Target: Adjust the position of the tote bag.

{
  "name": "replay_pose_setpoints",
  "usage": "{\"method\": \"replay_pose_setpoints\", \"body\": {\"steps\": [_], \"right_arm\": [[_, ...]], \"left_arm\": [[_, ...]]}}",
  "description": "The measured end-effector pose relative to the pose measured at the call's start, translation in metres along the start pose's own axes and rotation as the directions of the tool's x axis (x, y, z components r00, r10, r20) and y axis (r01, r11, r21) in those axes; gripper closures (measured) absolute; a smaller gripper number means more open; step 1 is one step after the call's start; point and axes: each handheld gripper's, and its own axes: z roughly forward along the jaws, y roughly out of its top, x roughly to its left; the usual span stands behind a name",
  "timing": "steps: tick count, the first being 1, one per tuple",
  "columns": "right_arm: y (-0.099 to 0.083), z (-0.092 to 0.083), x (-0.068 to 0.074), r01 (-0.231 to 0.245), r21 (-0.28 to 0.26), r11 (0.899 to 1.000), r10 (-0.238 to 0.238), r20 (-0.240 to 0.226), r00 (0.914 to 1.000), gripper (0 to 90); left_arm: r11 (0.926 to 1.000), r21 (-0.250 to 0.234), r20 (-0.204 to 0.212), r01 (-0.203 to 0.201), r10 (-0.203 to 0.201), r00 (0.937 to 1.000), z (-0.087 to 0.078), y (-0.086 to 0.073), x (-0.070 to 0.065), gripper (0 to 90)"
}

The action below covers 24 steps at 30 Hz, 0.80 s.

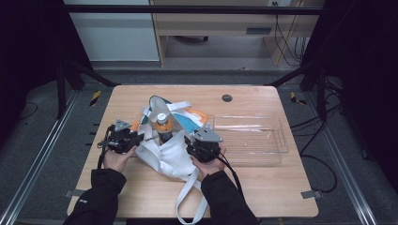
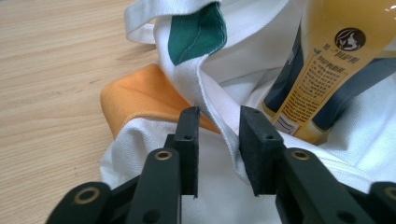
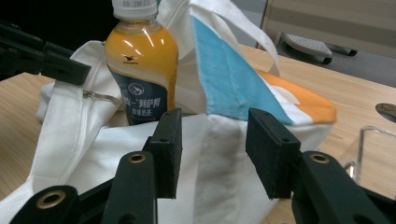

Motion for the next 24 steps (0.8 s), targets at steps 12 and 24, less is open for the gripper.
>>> {"method": "replay_pose_setpoints", "body": {"steps": [12,24], "right_arm": [[0.002,0.01,-0.003,-0.016,0.043,0.999,0.01,0.149,0.9889,84.9],[-0.003,0.012,-0.015,-0.052,0.082,0.995,0.036,0.187,0.9817,87.0]], "left_arm": [[0.9984,0.053,0.018,-0.021,0.02,0.9996,0.007,-0.003,0.002,87.2],[0.9953,0.089,0.021,-0.038,0.036,0.9991,0.009,-0.007,0.006,87.7]]}}
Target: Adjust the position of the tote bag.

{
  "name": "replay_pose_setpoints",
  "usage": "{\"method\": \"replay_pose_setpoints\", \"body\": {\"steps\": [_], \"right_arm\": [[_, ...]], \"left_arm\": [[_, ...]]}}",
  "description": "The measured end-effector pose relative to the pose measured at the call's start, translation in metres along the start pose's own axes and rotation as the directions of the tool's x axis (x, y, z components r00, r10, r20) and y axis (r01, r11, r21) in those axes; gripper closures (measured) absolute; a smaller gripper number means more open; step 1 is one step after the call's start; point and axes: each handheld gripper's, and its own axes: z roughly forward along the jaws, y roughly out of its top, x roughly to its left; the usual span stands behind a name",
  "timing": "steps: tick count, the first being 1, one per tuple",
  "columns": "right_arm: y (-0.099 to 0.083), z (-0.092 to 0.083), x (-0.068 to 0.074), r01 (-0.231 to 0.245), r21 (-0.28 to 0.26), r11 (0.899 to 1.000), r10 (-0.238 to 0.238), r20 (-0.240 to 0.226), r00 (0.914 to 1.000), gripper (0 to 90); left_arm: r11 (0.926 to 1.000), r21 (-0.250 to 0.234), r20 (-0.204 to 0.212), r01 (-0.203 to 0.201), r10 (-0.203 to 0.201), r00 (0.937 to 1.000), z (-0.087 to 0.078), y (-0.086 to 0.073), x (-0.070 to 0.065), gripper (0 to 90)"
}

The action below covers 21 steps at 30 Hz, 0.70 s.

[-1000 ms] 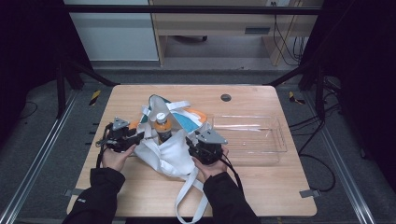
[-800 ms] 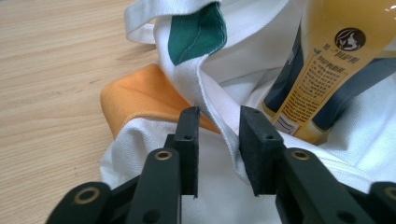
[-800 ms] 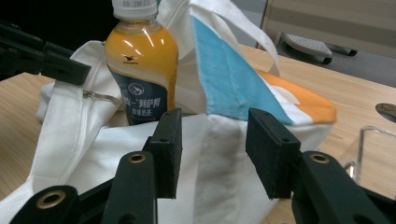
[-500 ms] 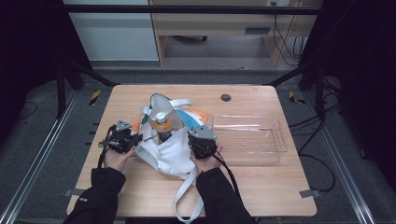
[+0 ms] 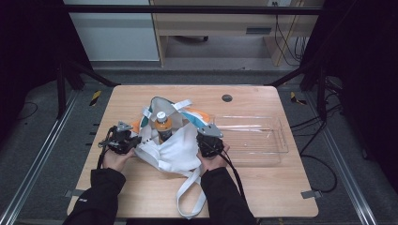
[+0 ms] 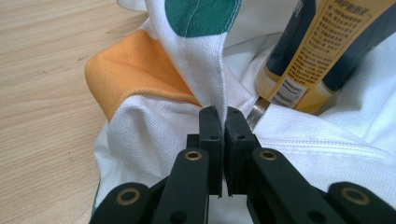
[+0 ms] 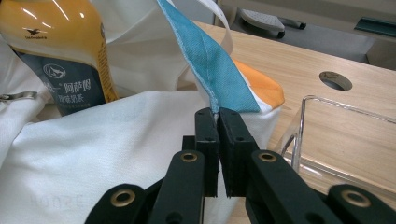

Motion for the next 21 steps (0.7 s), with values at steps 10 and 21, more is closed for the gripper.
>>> {"method": "replay_pose_setpoints", "body": {"steps": [10,21], "right_arm": [[-0.019,0.013,0.003,-0.026,0.07,0.997,0.026,0.002,0.9997,87.6],[-0.024,0.008,0.002,0.011,0.011,1.0,-0.01,-0.086,0.9963,68.8]], "left_arm": [[0.9999,0.014,0.005,-0.003,0.003,1.0,0.0,-0.004,0.001,87.6],[0.9959,-0.091,0.005,-0.006,0.007,1.0,-0.016,-0.004,-0.001,69.3]]}}
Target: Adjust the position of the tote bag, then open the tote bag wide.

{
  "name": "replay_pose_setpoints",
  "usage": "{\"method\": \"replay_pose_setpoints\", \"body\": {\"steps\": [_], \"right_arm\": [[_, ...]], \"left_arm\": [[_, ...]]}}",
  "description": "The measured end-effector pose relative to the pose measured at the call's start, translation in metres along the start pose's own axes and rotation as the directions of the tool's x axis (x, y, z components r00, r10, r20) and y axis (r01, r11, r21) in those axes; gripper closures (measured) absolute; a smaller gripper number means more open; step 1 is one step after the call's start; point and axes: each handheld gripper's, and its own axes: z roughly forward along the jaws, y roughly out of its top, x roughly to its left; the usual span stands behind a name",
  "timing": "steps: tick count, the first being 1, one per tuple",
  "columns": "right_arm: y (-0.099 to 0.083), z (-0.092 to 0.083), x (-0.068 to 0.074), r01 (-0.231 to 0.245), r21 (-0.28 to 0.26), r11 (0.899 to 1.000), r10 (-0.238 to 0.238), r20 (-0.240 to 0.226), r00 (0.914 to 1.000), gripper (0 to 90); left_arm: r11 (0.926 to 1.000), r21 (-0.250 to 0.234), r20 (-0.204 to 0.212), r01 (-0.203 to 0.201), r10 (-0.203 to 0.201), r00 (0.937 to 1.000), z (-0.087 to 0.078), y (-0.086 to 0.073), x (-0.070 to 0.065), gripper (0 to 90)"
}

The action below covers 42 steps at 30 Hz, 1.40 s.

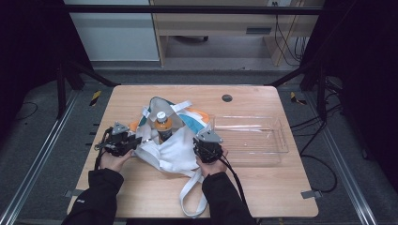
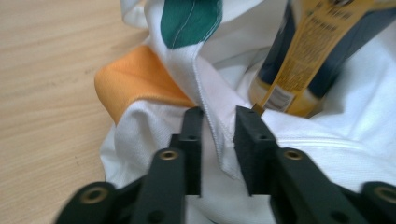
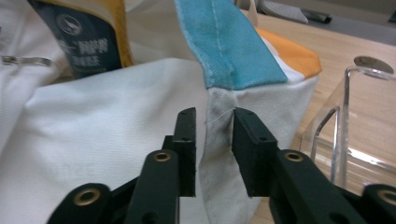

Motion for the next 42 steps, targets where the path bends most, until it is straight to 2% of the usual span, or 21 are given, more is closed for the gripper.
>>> {"method": "replay_pose_setpoints", "body": {"steps": [1,2,4,5,9,12,14,21,31,33,35,42], "right_arm": [[0.0,0.0,0.0,0.0,0.0,1.0,0.0,0.0,1.0,68.8],[0.001,-0.006,-0.002,0.009,-0.03,1.0,-0.009,-0.023,0.9997,65.0],[0.001,-0.009,-0.003,0.01,-0.035,0.999,-0.011,-0.03,0.9995,63.7],[0.002,-0.016,-0.006,0.01,-0.049,0.999,-0.013,-0.055,0.9984,59.6],[0.005,-0.027,-0.012,0.007,-0.062,0.998,-0.013,-0.096,0.9953,53.8],[0.007,-0.033,-0.016,-0.002,-0.069,0.998,-0.006,-0.115,0.9933,51.4],[0.009,-0.042,-0.02,-0.017,-0.07,0.997,0.007,-0.148,0.989,47.9],[0.009,-0.059,-0.026,0.002,-0.086,0.996,-0.019,-0.196,0.9803,36.3],[-0.004,-0.077,-0.036,0.042,-0.066,0.997,-0.057,-0.231,0.9713,23.7],[-0.006,-0.079,-0.038,0.045,-0.068,0.997,-0.059,-0.229,0.9716,23.6],[-0.016,-0.086,-0.046,0.04,-0.056,0.998,-0.052,-0.227,0.9724,23.2],[-0.028,-0.099,-0.061,0.043,-0.042,0.998,-0.051,-0.216,0.9751,22.9]], "left_arm": [[1.0,0.0,0.0,0.0,0.0,1.0,0.0,0.0,0.0,67.4],[0.9995,-0.032,0.001,0.0,0.0,1.0,-0.006,0.001,-0.002,65.5],[0.9991,-0.043,0.003,-0.001,0.001,1.0,-0.009,0.001,-0.002,63.4],[0.998,-0.062,0.004,-0.003,0.003,1.0,-0.015,0.002,-0.004,61.7],[0.9949,-0.1,0.014,0.004,-0.003,0.9999,-0.024,0.005,-0.007,57.2],[0.9939,-0.11,0.017,-0.005,0.007,0.9998,-0.027,0.006,-0.008,54.8],[0.9903,-0.139,0.034,-0.003,0.007,0.9994,-0.031,0.01,-0.01,53.0],[0.9869,-0.159,0.047,-0.028,0.036,0.9982,-0.038,0.015,-0.018,47.9],[0.9834,-0.178,0.074,-0.034,0.048,0.9961,-0.044,0.025,-0.033,38.0],[0.9826,-0.182,0.074,-0.039,0.053,0.9958,-0.044,0.027,-0.035,37.2],[0.9815,-0.186,0.081,-0.045,0.061,0.9949,-0.042,0.03,-0.038,35.1],[0.9807,-0.191,0.085,-0.042,0.06,0.9946,-0.04,0.033,-0.041,32.4]]}}
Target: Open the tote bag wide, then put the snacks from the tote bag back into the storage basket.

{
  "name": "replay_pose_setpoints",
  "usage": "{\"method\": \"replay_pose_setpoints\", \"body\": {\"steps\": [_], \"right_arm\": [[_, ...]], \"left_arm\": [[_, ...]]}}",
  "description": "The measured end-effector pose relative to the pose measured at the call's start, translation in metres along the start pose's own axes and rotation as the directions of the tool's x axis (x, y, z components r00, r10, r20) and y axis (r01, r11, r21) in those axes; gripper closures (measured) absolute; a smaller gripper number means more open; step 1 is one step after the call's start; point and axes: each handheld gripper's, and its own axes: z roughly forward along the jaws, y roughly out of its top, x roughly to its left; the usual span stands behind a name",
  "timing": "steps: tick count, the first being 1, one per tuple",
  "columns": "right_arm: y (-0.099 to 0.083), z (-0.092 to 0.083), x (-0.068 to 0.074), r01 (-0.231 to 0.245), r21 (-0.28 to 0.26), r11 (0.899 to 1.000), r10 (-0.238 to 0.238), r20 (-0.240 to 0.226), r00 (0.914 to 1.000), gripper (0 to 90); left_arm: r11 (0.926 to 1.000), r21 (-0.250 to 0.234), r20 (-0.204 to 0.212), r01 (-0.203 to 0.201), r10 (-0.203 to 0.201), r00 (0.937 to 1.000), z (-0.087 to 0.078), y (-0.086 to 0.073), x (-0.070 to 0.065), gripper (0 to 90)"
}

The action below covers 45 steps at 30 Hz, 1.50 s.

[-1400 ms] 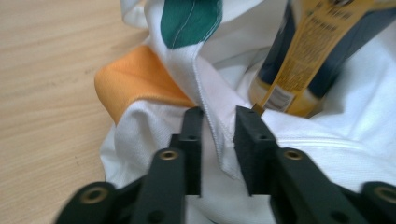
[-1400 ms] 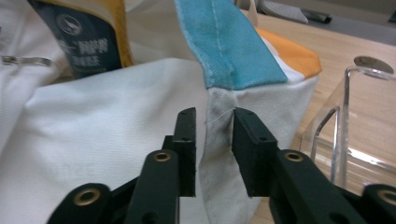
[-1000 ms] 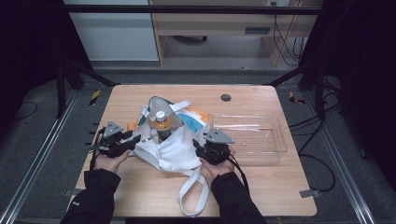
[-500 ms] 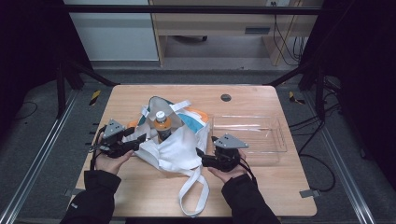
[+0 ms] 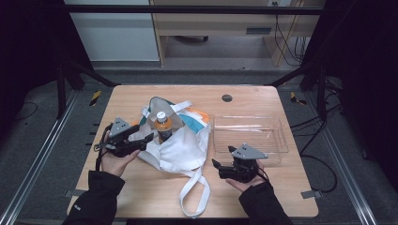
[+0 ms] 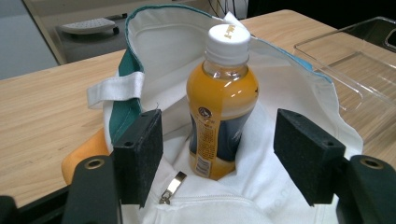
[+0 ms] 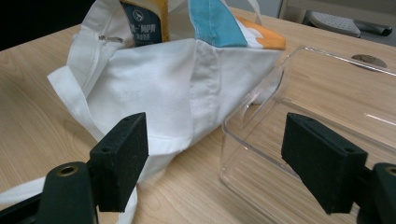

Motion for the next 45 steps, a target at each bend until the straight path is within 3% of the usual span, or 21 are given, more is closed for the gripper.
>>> {"method": "replay_pose_setpoints", "body": {"steps": [3,11,22,33,45], "right_arm": [[-0.006,-0.005,-0.004,-0.005,0.007,1.0,0.004,0.006,1.0,22.4],[-0.015,-0.017,-0.012,-0.018,0.021,1.0,0.018,0.026,0.9995,21.7],[-0.021,-0.03,-0.019,-0.031,0.02,0.999,0.031,0.041,0.9987,21.2],[-0.027,-0.042,-0.025,-0.047,0.012,0.999,0.046,0.058,0.9973,19.0],[-0.038,-0.053,-0.028,-0.065,0.013,0.998,0.064,0.059,0.9962,15.5]], "left_arm": [[0.9999,-0.008,-0.003,0.012,-0.012,0.9999,0.002,0.004,0.0,31.3],[0.9997,-0.025,0.005,-0.004,0.004,1.0,0.008,0.016,-0.005,30.5],[0.9967,-0.081,-0.003,-0.003,0.002,1.0,0.02,0.039,-0.011,30.8],[0.9961,-0.088,-0.025,-0.012,0.01,0.9996,0.037,0.04,-0.012,32.1],[0.9961,-0.087,-0.044,-0.017,0.013,0.999,0.045,0.041,-0.01,31.9]]}}
